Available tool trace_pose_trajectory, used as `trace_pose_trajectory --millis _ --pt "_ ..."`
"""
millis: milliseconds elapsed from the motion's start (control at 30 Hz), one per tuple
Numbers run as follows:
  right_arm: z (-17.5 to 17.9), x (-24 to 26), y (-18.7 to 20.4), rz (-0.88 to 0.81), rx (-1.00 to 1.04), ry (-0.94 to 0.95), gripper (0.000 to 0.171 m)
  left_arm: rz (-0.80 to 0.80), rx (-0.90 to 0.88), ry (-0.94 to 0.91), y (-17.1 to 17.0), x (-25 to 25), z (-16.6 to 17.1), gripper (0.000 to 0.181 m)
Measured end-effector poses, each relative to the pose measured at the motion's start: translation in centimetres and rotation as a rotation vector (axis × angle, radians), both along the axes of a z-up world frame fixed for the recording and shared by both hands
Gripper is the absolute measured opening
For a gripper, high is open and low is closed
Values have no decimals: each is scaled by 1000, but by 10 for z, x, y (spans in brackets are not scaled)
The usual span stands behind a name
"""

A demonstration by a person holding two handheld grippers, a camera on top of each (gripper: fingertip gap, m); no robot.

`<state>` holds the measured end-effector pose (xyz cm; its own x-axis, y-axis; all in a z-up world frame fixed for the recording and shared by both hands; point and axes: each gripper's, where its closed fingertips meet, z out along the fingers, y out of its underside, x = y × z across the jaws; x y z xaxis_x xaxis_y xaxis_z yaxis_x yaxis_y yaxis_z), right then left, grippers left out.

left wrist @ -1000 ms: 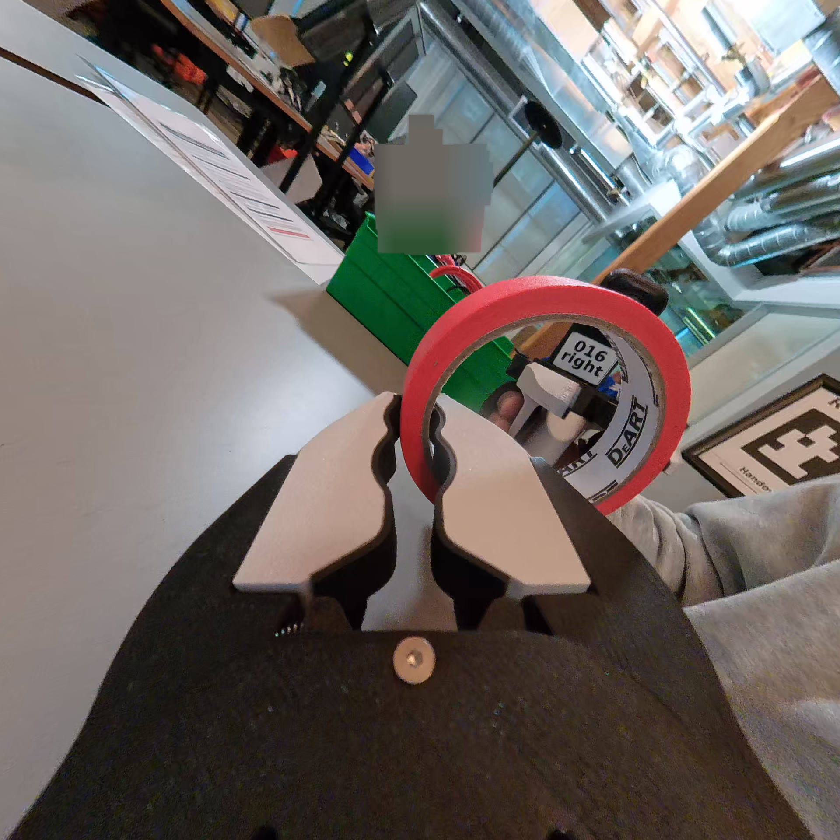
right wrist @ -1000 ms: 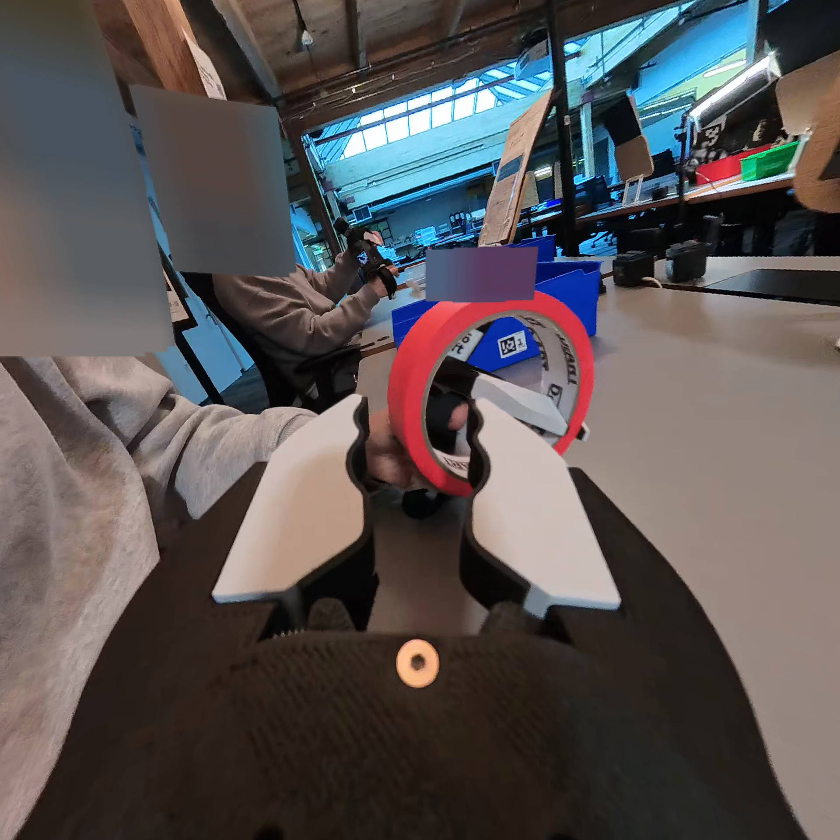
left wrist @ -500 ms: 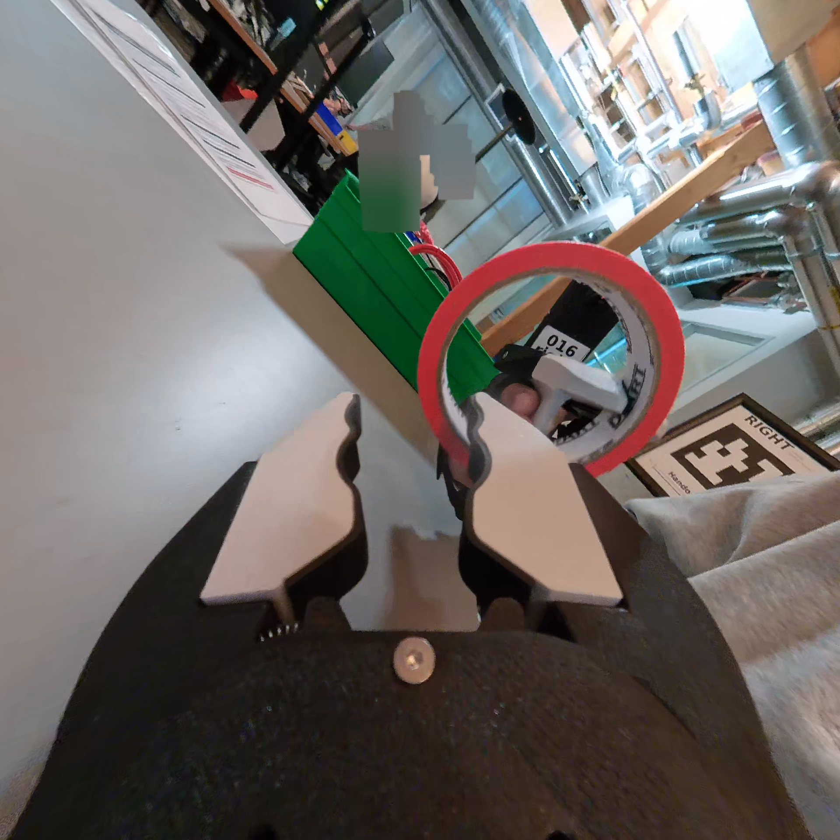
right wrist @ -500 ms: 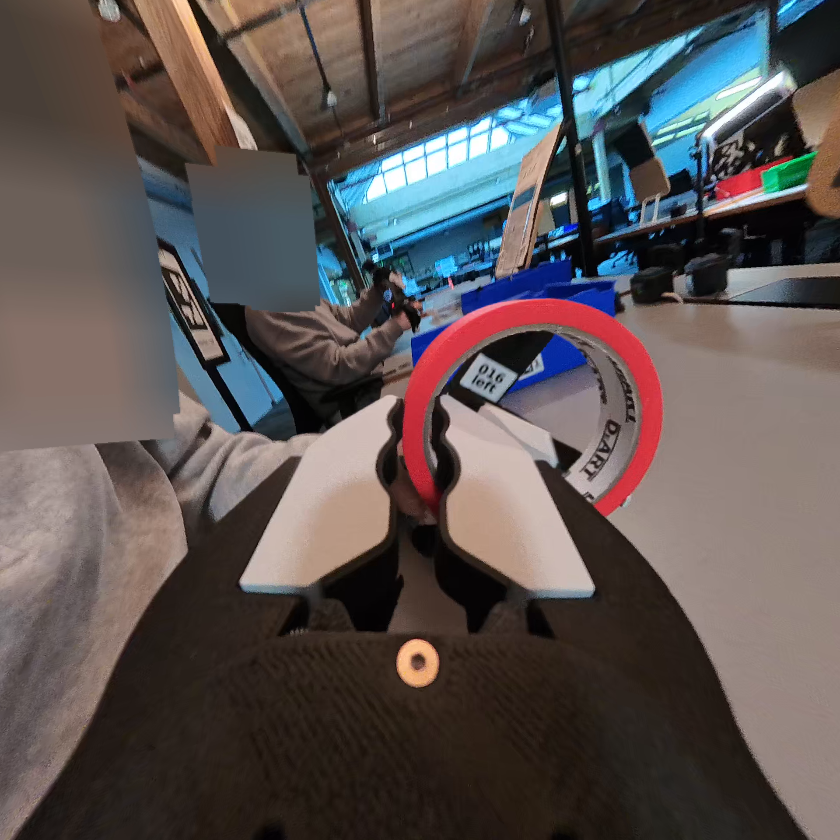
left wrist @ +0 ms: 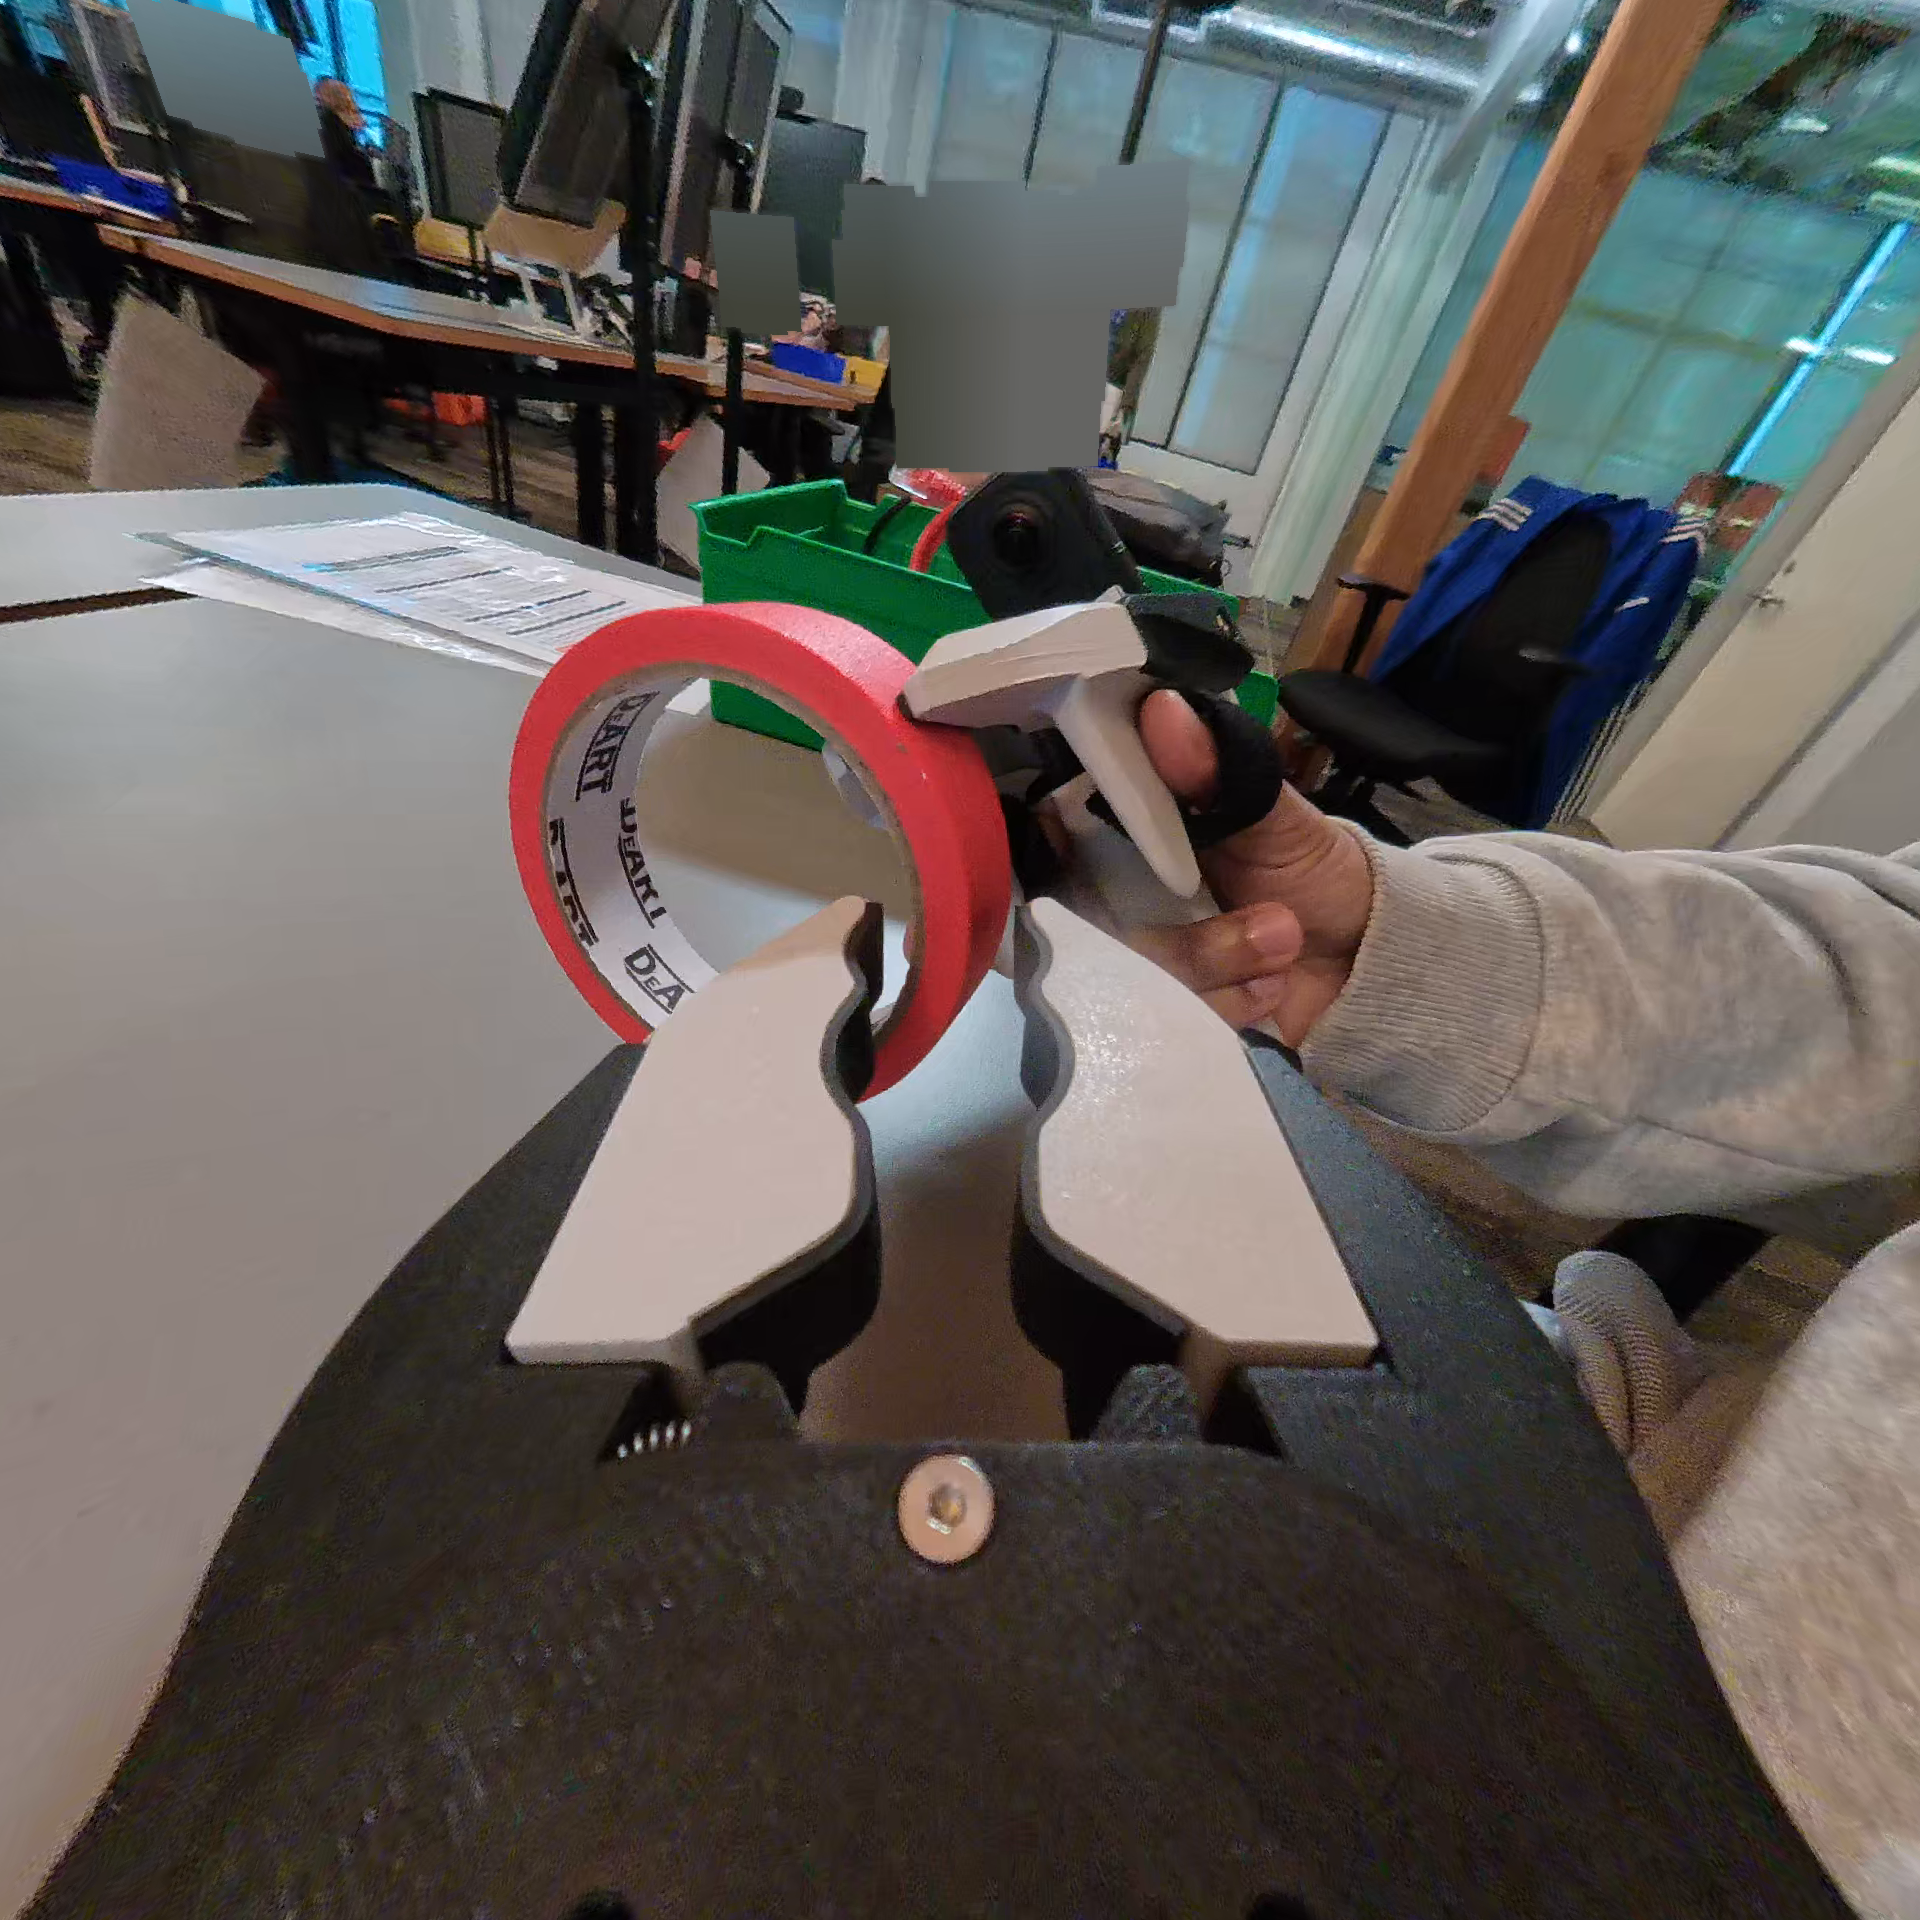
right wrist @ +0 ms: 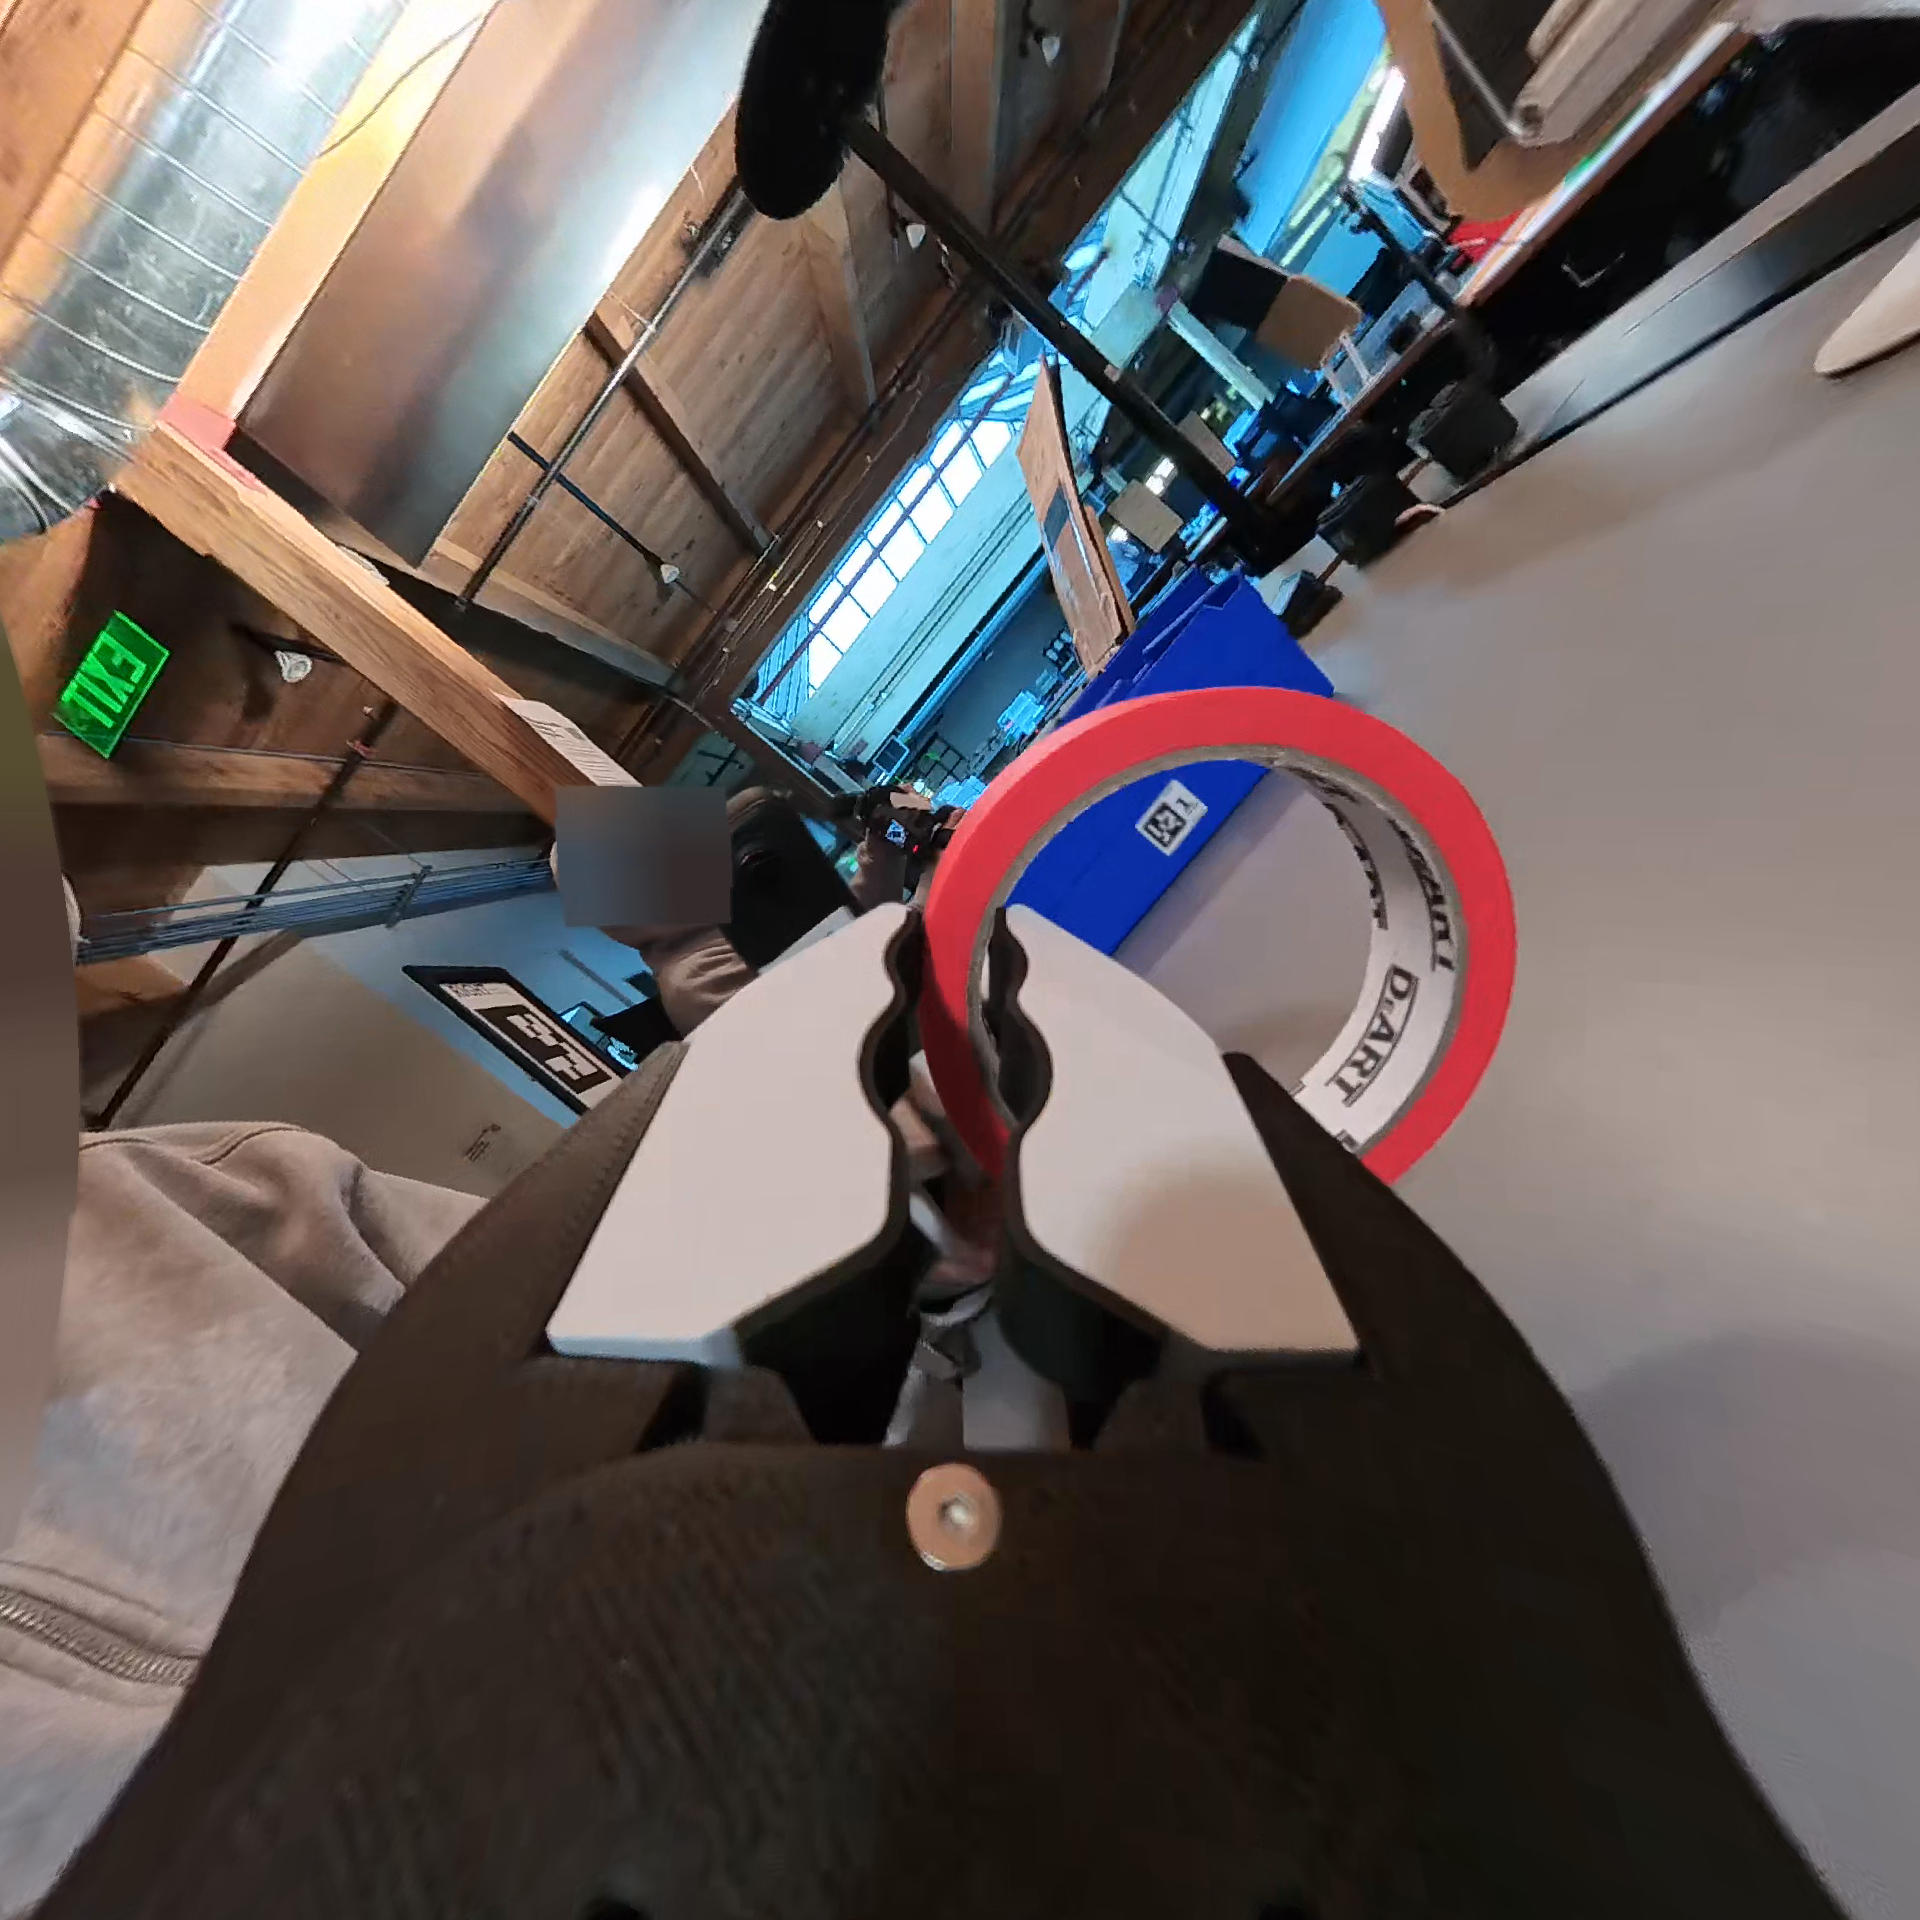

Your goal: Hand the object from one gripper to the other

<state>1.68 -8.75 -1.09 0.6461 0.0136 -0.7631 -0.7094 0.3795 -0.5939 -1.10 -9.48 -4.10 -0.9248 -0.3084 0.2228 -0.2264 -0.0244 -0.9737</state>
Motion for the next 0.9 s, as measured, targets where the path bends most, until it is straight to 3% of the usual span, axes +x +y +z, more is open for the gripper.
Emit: trace_pose_trajectory --millis 333,500,700,900 --pt "0 0 3 -22 -45 -54 16 -45 -13 14 -2 -6 1 12" --pt "5 9 -7 -138 -75 -139 38 -50 -77 68 2 -2 6 10" --pt "6 23 -25 -218 -45 -106 45 -97 -331 253 22 7 28 9" --pt "-6 36 -33 -376 -283 -268 51 -313 -722 598 42 10 50 10"
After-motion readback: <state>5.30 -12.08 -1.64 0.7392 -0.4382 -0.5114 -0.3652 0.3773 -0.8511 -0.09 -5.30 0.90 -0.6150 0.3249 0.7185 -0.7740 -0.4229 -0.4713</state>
